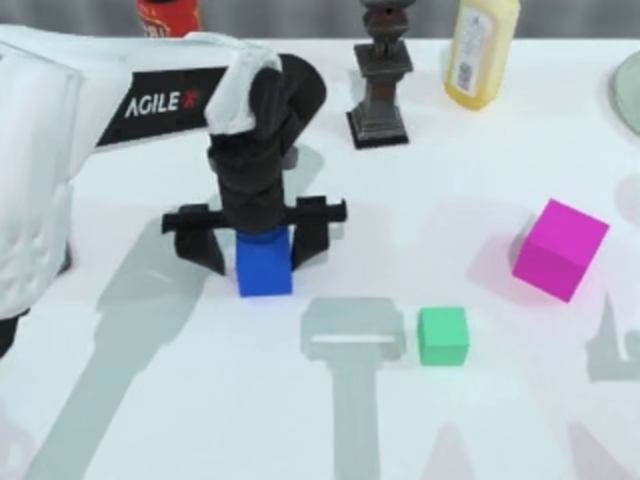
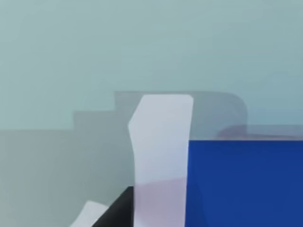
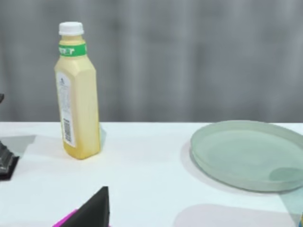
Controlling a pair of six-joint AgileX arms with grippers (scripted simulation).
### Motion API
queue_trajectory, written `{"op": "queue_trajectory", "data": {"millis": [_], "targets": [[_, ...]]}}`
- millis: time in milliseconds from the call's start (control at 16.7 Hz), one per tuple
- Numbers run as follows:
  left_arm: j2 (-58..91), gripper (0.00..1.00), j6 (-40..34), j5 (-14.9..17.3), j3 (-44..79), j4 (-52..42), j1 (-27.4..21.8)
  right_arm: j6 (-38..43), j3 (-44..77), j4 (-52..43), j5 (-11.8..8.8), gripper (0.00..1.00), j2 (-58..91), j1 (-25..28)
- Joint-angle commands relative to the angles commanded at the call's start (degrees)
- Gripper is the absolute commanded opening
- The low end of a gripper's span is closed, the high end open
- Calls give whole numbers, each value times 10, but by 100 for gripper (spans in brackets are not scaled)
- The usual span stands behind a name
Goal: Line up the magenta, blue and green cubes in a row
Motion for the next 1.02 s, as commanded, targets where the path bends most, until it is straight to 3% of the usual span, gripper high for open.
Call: {"op": "queue_trajectory", "data": {"millis": [360,1020], "targets": [[0,2,0,0,0,0,0,0,0,0,0,100,0,0],[-15,0,3,-3,10,-17,0,0,0,0,0,100,0,0]]}}
